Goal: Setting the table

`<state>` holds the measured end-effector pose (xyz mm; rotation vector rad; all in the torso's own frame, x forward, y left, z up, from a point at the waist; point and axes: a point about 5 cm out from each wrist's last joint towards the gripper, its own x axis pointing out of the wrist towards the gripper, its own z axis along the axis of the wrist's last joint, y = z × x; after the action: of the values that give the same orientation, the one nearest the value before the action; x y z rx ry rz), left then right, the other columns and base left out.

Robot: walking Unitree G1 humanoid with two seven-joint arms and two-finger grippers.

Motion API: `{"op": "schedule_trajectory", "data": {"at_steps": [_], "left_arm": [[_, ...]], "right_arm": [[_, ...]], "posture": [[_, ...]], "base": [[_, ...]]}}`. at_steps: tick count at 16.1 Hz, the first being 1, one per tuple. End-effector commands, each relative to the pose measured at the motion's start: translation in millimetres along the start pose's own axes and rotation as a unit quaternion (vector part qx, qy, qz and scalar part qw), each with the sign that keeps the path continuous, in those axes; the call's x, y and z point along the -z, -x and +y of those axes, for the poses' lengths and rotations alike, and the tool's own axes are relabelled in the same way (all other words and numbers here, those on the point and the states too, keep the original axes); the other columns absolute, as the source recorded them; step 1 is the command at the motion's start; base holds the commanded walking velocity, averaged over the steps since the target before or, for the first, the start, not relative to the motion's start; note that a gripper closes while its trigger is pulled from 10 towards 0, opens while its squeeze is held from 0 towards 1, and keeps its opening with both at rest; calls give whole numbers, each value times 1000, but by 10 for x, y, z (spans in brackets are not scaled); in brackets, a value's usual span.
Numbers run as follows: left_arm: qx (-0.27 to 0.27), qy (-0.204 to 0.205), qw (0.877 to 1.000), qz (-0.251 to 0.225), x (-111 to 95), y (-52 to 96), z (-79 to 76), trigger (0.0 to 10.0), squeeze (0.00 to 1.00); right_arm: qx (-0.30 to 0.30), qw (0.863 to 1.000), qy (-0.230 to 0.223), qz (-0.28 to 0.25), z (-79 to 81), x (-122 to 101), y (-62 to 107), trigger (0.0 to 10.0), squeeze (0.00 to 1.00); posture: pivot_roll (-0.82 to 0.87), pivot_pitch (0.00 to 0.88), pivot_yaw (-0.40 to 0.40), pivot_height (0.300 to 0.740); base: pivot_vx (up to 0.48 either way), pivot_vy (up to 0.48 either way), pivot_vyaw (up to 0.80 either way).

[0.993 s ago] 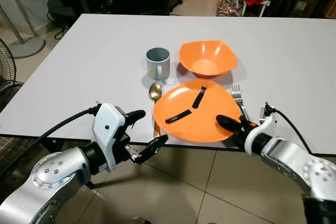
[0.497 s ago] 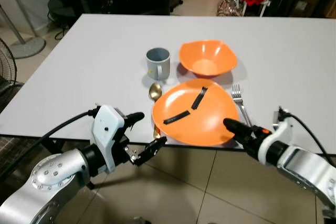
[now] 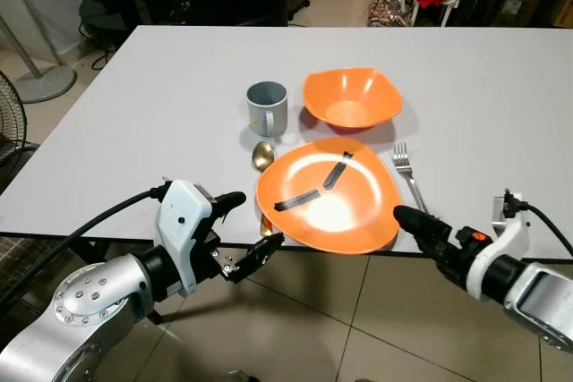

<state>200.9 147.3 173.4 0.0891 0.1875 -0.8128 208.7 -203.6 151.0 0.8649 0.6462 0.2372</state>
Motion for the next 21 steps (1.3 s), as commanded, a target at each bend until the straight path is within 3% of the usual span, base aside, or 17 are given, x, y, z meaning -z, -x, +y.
{"op": "schedule_trajectory", "data": {"at_steps": [1,3,4,5,12,13,16,17,21], "left_arm": [[-2,1,1000,5,22,11,19,10000,0],[-3,-4,1000,6,11,12,36,10000,0],[-2,-7,1000,6,3,8,47,10000,0],[-2,-13,1000,7,-8,-2,64,10000,0],[-4,-19,1000,8,-28,-3,62,10000,0],[-6,-19,1000,8,-28,0,62,10000,0],[-5,-18,1000,9,-25,3,46,10000,0],[-4,-18,1000,9,-25,4,42,10000,0],[-5,-20,1000,10,-32,16,48,10000,0]], "right_arm": [[-16,999,32,9,88,11,42,10000,875],[-11,983,180,20,273,-19,-15,10000,875],[-2,975,221,30,318,-22,-75,10000,835],[15,962,269,43,364,-31,-194,10000,0],[119,914,381,74,203,14,-844,10000,0],[124,913,382,69,168,30,-937,10000,0],[119,904,404,69,141,104,-1076,10000,0],[116,896,422,71,114,171,-1191,10000,0],[133,884,445,62,79,157,-1287,10000,0]], "posture": [[-114,75,85,740],[-113,72,87,740],[-111,69,90,740],[-108,68,89,740],[-81,71,79,740],[-78,74,78,740],[-78,78,79,740],[-74,80,81,740],[-66,83,81,740]], "base": [[0,0,0],[0,0,0],[0,0,0],[0,0,0],[0,0,0],[0,0,0],[0,0,0],[0,0,0],[0,0,0]]}}
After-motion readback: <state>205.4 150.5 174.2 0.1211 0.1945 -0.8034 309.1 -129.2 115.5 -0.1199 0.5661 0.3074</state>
